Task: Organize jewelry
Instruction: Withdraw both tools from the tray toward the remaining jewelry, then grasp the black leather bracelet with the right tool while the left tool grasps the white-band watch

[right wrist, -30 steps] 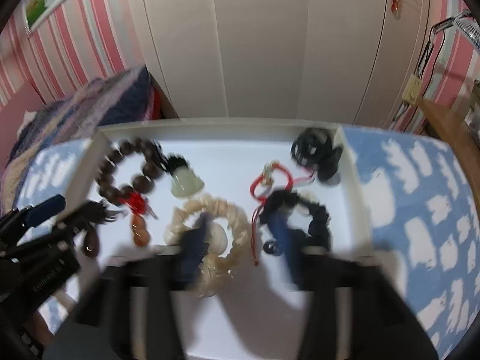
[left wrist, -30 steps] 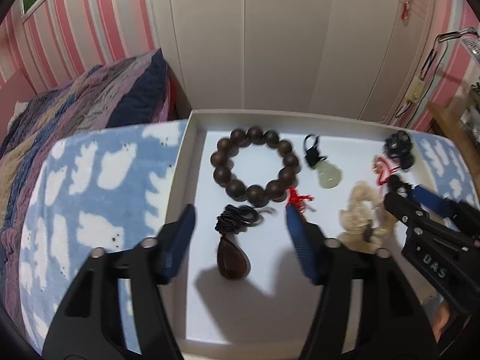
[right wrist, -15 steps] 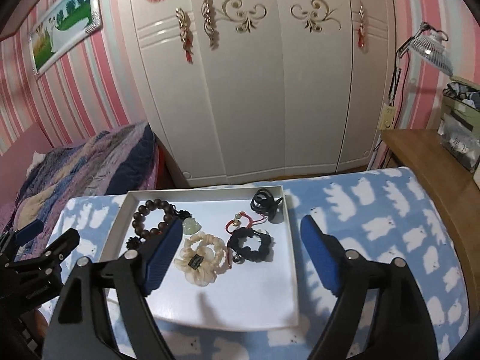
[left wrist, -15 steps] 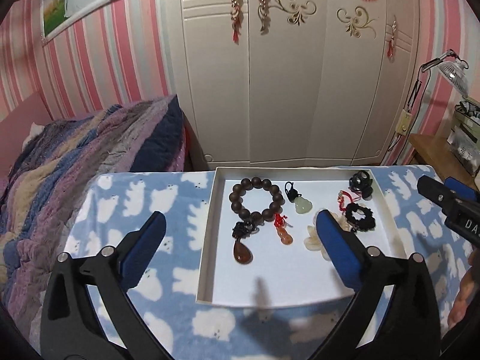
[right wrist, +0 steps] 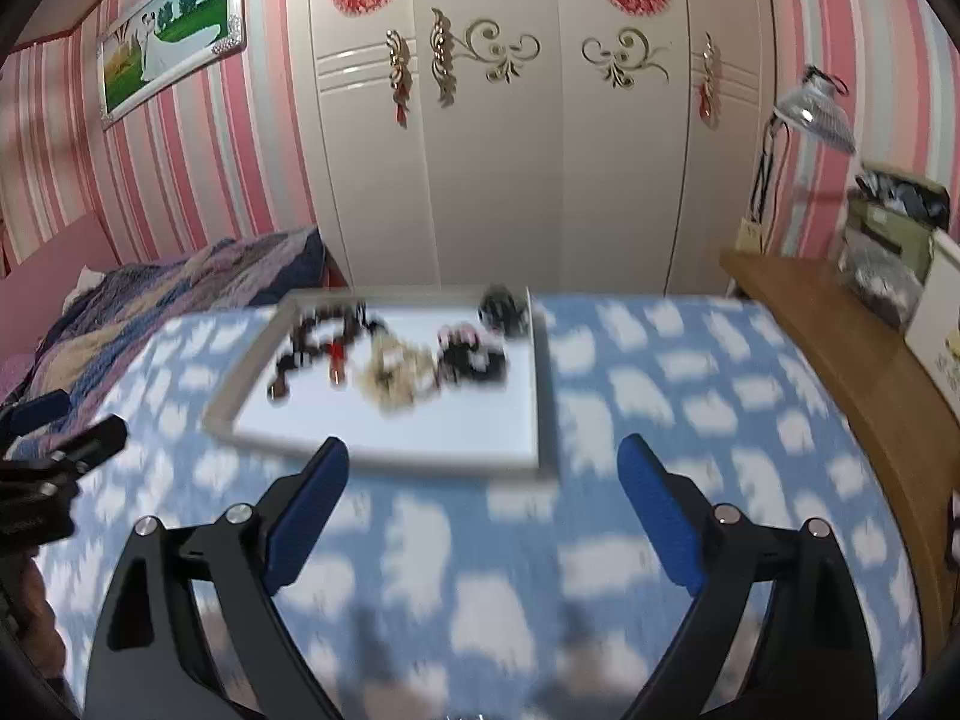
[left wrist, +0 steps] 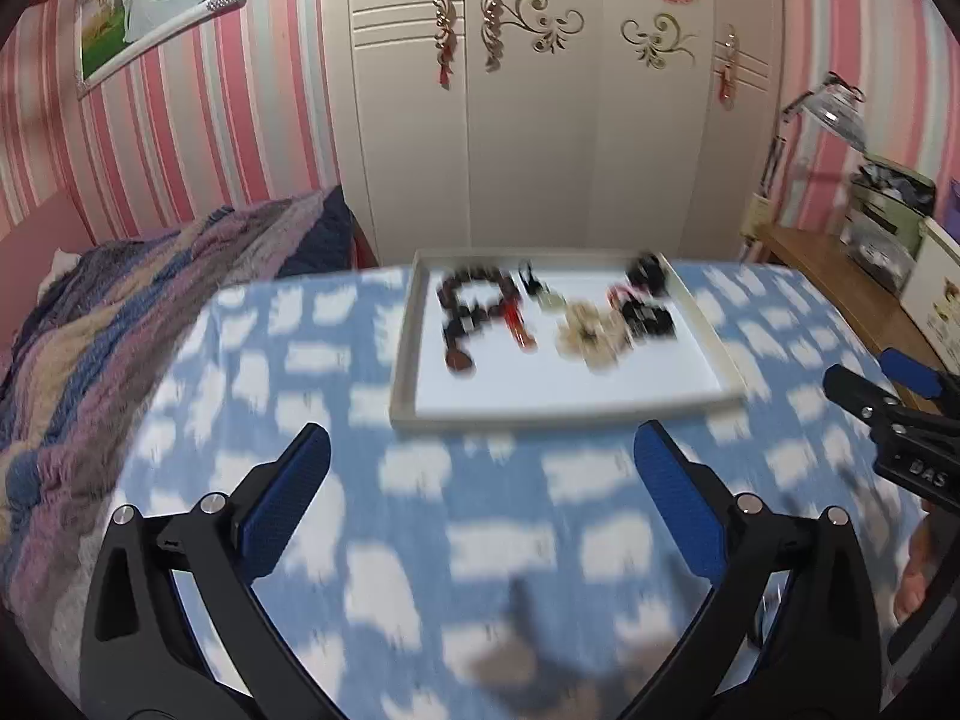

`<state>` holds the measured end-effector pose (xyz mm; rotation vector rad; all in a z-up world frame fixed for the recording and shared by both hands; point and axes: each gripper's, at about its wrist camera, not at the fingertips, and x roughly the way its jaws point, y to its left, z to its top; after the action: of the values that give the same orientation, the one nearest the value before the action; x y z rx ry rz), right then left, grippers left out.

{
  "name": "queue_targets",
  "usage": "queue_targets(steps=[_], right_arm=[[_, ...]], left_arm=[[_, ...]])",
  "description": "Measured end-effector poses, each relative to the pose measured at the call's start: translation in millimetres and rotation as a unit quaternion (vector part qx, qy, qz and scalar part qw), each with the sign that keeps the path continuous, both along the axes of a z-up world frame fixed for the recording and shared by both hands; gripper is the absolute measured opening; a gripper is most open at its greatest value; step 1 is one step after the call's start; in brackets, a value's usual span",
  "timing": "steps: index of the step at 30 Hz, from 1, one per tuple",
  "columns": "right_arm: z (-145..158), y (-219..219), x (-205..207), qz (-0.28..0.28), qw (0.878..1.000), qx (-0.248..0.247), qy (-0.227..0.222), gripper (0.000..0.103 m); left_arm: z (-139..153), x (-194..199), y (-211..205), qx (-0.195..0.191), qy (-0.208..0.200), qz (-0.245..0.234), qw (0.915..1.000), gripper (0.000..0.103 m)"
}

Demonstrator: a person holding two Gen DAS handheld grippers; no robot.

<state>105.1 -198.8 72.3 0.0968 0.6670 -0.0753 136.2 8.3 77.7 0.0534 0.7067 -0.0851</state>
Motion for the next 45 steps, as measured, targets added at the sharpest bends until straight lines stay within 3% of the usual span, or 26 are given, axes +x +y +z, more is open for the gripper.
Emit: queue_targets(steps=[7,12,15,25,28,31,35,37,41,45], right_arm=[[-58,-15,-67,-0.029,0.998,-0.036,0.04,0.091],[-95,-20,-84,-0.032,0.994,-0.044,0.091,0.091],[-105,-17,-91,-0.031,0.993,-0.052,0.097,0.091],[-116,-5,-97,-0.022,0.992,-0.06,0.112,0.091],[-120,-6,-96,-0.025,0.991,-0.059,0.117,0.091],[-124,-8,-94,-0.03,0.99,-0.056,0.124,0.091],[-128,-9,-90,-0.034,0.988,-0.067,0.134,0.09],[-129,-10,-89,-0.034,0.987,-0.067,0.14,0.087],[-133,-8,-86,-0.024,0.986,-0.057,0.156,0.07],[-132,0,-91,-0.011,0.985,-0.057,0.16,0.047]], left_arm=[[-48,-73,-2,0.005,0.026,-0.021,0.9994,0.1],[-78,-94,2,0.003,0.056,-0.016,0.9983,0.1],[-95,-103,1,-0.008,0.081,-0.026,0.9963,0.1],[-123,-117,-11,-0.005,0.111,-0.045,0.9928,0.099],[-126,-114,-12,-0.004,0.114,-0.049,0.9922,0.093],[-130,-110,-11,-0.013,0.131,-0.053,0.9899,0.078],[-134,-107,-9,-0.02,0.141,-0.054,0.9883,0.072],[-134,-107,-12,-0.016,0.141,-0.058,0.9882,0.064],[-137,-105,-16,-0.01,0.147,-0.064,0.987,0.053],[-140,-103,-19,-0.009,0.156,-0.071,0.9851,0.041]])
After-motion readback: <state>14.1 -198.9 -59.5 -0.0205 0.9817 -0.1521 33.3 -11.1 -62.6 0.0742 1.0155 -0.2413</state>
